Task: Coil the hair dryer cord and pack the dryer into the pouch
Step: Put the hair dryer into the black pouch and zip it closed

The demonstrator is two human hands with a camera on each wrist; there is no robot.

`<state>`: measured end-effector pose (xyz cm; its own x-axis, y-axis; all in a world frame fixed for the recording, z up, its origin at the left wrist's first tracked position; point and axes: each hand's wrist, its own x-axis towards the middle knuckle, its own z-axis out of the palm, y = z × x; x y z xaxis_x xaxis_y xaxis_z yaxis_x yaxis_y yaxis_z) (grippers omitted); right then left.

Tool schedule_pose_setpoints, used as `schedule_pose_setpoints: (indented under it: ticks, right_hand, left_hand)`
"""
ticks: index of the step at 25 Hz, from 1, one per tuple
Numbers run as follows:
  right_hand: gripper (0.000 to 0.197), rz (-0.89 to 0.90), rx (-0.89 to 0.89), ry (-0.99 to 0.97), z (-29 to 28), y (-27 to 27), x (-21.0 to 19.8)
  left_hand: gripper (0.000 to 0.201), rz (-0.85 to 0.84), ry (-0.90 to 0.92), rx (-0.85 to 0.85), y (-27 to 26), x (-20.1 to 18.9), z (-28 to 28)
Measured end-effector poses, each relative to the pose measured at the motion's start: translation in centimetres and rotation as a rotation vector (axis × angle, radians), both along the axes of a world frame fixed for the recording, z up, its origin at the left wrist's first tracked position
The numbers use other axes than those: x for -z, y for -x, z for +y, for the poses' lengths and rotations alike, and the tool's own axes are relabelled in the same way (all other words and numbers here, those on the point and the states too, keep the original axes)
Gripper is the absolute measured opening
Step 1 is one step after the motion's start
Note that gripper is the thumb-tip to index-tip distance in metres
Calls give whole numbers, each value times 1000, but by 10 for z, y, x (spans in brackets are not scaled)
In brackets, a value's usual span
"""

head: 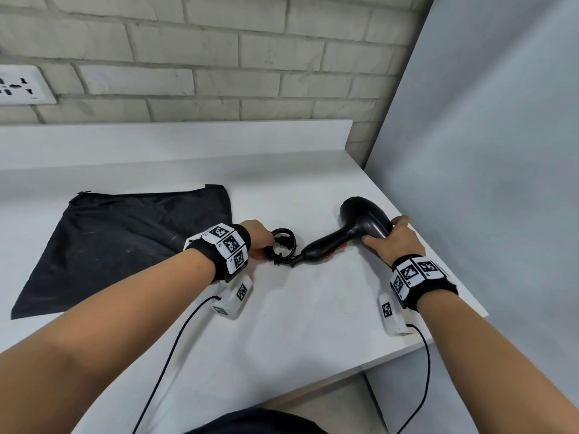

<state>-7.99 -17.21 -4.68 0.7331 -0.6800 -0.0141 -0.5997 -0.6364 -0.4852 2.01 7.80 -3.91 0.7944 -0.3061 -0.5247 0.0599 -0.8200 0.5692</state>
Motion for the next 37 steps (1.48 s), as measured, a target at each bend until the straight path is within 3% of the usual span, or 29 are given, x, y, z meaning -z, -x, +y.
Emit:
schedule_pose_setpoints:
  ticks: [8,13,16,20,24,29,33,37]
  right_hand:
    - [58,-17,-14,-66,2,-10,10]
    - [76,97,16,56,31,-19,-2]
    - [65,-44,-144,125,70,-30,-22]
    - [40,-257,-499,-47,148,-45,-37]
    - [38,-23,-736,-69,221,-62,-29]
    - [54,327,-817,18,261,-77,-10]
    - [74,489,-905,143,278,-87,-8]
    - [73,546,-935,161,284,-91,-7]
  left_hand:
    - [13,13,-50,-18,10,-4,4]
    - [4,-11,33,-24,16,-9,17]
    - [31,9,123,-36,18,-18,37]
    - [29,-37,96,-24,18,-29,87]
    - [27,-158,-20,-79,7,-29,161]
    - [26,-564,55,-316,-49,-23,236]
    - [37,-519,-183,-149,-94,-6,275]
    - [53,-496,-280,-75,-117,12,291]
